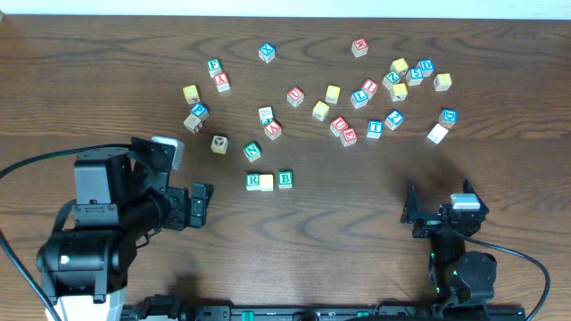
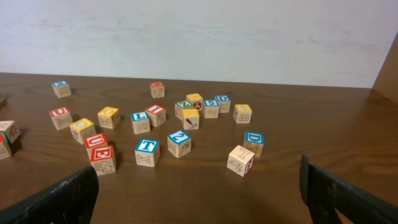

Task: Spell out ROBOT
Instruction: 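Move the right gripper up over the block pile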

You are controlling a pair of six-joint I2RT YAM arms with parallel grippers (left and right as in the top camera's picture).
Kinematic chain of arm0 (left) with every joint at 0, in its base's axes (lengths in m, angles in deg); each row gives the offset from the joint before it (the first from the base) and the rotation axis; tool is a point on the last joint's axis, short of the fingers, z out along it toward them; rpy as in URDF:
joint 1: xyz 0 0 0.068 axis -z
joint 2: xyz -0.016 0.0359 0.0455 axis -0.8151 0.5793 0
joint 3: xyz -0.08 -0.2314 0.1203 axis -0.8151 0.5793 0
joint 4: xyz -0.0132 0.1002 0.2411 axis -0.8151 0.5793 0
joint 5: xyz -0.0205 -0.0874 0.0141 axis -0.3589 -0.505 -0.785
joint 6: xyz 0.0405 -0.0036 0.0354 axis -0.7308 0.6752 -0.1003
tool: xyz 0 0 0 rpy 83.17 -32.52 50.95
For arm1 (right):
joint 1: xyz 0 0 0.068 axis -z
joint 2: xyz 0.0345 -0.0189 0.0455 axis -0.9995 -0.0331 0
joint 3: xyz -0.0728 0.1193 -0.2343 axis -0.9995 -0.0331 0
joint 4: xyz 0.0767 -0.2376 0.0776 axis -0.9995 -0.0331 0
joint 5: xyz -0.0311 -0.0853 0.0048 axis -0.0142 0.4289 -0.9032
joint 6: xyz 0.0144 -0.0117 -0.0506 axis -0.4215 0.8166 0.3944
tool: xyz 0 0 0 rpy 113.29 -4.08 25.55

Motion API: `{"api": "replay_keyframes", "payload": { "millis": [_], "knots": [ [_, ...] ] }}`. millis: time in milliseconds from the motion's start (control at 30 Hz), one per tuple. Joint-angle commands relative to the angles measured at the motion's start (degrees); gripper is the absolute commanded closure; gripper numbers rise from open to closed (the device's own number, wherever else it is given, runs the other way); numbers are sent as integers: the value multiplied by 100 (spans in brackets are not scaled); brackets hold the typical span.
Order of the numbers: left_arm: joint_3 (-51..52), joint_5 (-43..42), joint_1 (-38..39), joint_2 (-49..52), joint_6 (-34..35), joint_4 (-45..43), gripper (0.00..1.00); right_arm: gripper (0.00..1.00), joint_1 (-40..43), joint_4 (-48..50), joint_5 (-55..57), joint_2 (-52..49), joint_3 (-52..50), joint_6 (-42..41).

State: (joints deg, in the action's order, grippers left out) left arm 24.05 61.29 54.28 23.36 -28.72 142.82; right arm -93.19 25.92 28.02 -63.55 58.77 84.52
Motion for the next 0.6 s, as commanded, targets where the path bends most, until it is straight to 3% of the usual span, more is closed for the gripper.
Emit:
{"api": "replay_keyframes", "payload": {
  "millis": [0, 233, 400, 567],
  "knots": [
    [-50, -55, -229, -2, -372, 39, 3, 1, 37, -22, -4, 17, -7, 68],
    [-50, -70, -365, -2, -632, 94, 3, 1, 37, -24, -109, 17, -7, 52],
    [-46, -70, -365, 0, -625, 142, 3, 1, 37, 66, -1034, 17, 35, -232],
    [-46, -70, -363, 0, -627, 142, 3, 1, 33, -52, -1593, -142, 704, -236]
  ]
}}
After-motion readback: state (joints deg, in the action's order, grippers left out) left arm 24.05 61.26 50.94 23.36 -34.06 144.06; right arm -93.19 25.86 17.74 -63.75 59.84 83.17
